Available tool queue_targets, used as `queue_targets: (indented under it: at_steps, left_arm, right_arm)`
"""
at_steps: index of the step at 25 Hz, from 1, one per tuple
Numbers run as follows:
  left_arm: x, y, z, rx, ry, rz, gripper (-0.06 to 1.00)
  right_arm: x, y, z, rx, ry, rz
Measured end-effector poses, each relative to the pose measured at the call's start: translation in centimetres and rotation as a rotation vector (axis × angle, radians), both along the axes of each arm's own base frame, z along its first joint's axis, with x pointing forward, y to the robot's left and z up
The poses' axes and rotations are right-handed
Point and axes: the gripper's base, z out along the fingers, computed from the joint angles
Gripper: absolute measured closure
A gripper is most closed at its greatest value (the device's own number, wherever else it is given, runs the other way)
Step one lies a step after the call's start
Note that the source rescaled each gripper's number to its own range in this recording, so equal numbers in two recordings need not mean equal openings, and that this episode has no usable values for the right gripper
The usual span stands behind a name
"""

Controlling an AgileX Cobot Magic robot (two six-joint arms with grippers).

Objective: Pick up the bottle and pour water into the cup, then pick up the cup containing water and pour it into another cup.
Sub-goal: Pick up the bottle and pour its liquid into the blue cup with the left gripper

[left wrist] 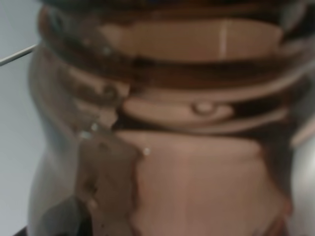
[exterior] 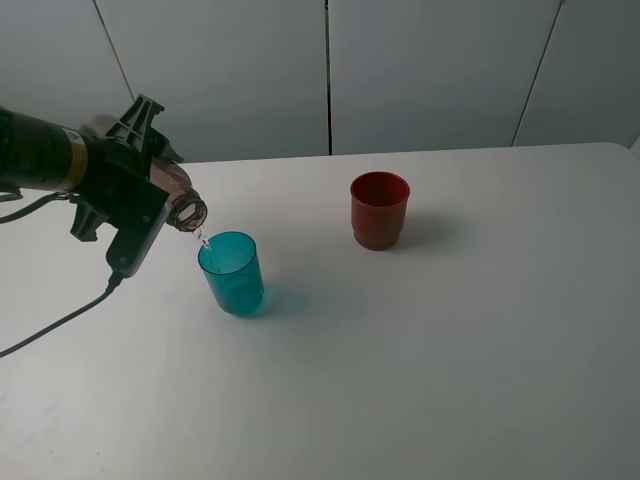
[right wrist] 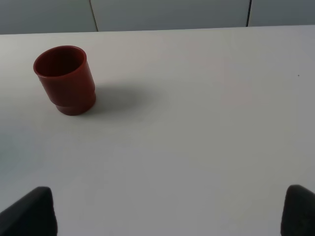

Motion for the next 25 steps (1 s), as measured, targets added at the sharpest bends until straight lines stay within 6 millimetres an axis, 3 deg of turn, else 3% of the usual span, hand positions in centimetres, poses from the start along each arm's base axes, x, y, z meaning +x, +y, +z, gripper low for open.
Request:
queue_targets:
  at_steps: [25]
  left_arm:
    - [0.46,-0.26,0.08,0.009,-0.01,-0.001,0.94]
  right_arm:
    - [0.0,0.0,0.0,0.0,0.0,0.0]
